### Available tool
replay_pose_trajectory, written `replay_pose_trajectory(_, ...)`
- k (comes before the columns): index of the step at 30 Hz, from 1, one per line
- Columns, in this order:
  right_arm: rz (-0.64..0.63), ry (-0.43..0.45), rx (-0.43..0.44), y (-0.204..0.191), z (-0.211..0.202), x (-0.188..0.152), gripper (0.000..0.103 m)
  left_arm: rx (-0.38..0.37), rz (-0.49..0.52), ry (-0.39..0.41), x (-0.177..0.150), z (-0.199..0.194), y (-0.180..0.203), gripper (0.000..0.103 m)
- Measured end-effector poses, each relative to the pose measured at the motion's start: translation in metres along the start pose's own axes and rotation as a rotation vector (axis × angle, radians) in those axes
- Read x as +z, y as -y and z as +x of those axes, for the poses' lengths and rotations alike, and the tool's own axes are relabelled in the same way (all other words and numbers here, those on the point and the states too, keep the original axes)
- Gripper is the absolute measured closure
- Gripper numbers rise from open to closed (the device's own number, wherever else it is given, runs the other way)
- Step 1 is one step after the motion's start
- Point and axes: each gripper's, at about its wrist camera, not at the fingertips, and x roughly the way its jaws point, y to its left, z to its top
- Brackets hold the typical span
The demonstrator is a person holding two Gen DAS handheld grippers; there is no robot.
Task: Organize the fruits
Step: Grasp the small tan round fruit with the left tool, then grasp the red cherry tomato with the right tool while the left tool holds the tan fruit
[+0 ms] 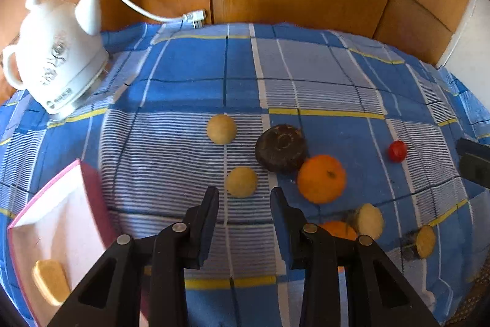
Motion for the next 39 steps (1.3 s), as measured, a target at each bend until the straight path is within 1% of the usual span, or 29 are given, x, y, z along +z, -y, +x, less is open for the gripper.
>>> replay_pose_trajectory(3, 0.008, 0.012, 0.002, 0.002, -0.002, 0.002, 0.045, -0.005, -0.019, -0.021, 0.003, 0.012, -0.004, 0.068)
replay_pose_trajectory(5, 0.024, 0.027, -0.003, 0.006, -0.005, 0.004, 0.045, -0.017, -0.041, -0.029, 0.006, 0.018, -0.006, 0.073)
replay_pose_trajectory(6, 0.041, 0.040, -0.010, 0.010, -0.007, 0.005, 0.045, -0.023, -0.046, -0.031, 0.007, 0.020, -0.006, 0.079)
replay_pose_trajectory(9, 0.149, 0.097, -0.035, 0.034, -0.018, 0.012, 0.045, -0.026, -0.046, -0.016, 0.006, 0.021, -0.004, 0.079)
replay_pose_trajectory(11, 0.241, 0.115, -0.039, 0.054, -0.023, 0.014, 0.049, -0.038, -0.064, -0.006, 0.003, 0.017, -0.007, 0.079)
replay_pose_trajectory(12, 0.282, 0.116, -0.040, 0.063, -0.023, 0.014, 0.052, -0.038, -0.074, 0.002, 0.001, 0.014, -0.008, 0.079)
replay_pose_trajectory(14, 0.334, 0.099, -0.028, 0.073, -0.021, 0.013, 0.053, -0.046, -0.100, 0.022, -0.006, 0.004, -0.013, 0.079)
replay_pose_trajectory(16, 0.344, 0.072, -0.020, 0.075, -0.016, 0.012, 0.053, -0.063, -0.118, 0.041, -0.012, -0.008, -0.016, 0.079)
replay_pose_trajectory(20, 0.282, 0.021, -0.027, 0.062, -0.003, 0.010, 0.053, -0.083, -0.091, 0.100, -0.034, -0.043, -0.009, 0.079)
replay_pose_trajectory(25, 0.221, -0.047, -0.011, 0.051, 0.012, 0.002, 0.053, -0.121, -0.062, 0.124, -0.067, -0.070, 0.006, 0.079)
replay_pose_trajectory(27, 0.199, -0.073, -0.018, 0.047, 0.019, 0.000, 0.053, -0.138, -0.060, 0.128, -0.080, -0.078, 0.012, 0.079)
replay_pose_trajectory(33, 0.066, -0.100, -0.081, 0.024, 0.032, -0.001, 0.053, -0.168, -0.062, 0.130, -0.108, -0.095, 0.016, 0.079)
replay_pose_trajectory(37, -0.034, -0.090, -0.148, 0.010, 0.042, 0.008, 0.053, -0.177, -0.064, 0.136, -0.119, -0.103, 0.015, 0.079)
replay_pose_trajectory(39, -0.081, -0.099, -0.169, 0.005, 0.051, 0.015, 0.052, -0.183, -0.072, 0.140, -0.123, -0.107, 0.015, 0.079)
